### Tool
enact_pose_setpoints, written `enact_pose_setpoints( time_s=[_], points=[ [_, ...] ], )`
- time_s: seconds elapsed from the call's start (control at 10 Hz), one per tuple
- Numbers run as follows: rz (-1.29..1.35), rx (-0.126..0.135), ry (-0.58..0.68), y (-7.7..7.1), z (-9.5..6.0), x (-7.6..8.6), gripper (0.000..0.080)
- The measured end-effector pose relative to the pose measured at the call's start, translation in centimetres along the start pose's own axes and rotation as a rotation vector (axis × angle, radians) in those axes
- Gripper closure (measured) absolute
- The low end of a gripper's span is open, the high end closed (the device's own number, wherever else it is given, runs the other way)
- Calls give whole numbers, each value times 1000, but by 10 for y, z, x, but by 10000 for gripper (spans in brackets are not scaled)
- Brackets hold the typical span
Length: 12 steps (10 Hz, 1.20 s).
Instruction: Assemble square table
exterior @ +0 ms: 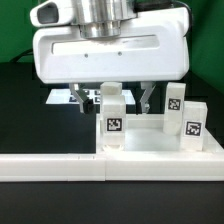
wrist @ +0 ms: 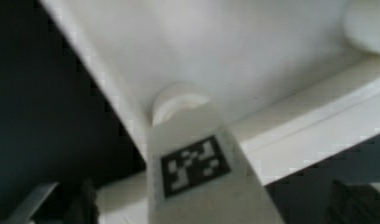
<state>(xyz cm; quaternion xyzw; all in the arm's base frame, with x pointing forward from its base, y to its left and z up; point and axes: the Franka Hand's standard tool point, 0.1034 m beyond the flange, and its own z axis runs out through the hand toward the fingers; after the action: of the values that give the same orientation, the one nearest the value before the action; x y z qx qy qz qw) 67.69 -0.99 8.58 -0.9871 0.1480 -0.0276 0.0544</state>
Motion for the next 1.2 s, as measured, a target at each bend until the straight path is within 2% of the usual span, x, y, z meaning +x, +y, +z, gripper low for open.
enact_pose_setpoints(
  time_s=[0.1, 0.2, 0.3, 0.4, 0.5, 0.7, 0.8, 1.0, 1.1, 1.2],
  points=[
    [20, 2, 1, 0, 0, 0, 150],
    [35, 2, 1, 0, 0, 0, 249],
    [35, 2, 1, 0, 1, 0, 386],
    [83, 1, 1, 1, 0, 0, 386],
    [181, -2, 1, 3, 1, 0, 503],
    [320, -4, 4, 4, 1, 0, 503],
    [501, -6, 19, 5, 1, -4, 503],
    [829, 22, 7, 5, 1, -13, 504],
    [981, 53, -20, 6, 0, -13, 508],
    [1092, 100, -34, 9, 1, -12, 508]
  ],
)
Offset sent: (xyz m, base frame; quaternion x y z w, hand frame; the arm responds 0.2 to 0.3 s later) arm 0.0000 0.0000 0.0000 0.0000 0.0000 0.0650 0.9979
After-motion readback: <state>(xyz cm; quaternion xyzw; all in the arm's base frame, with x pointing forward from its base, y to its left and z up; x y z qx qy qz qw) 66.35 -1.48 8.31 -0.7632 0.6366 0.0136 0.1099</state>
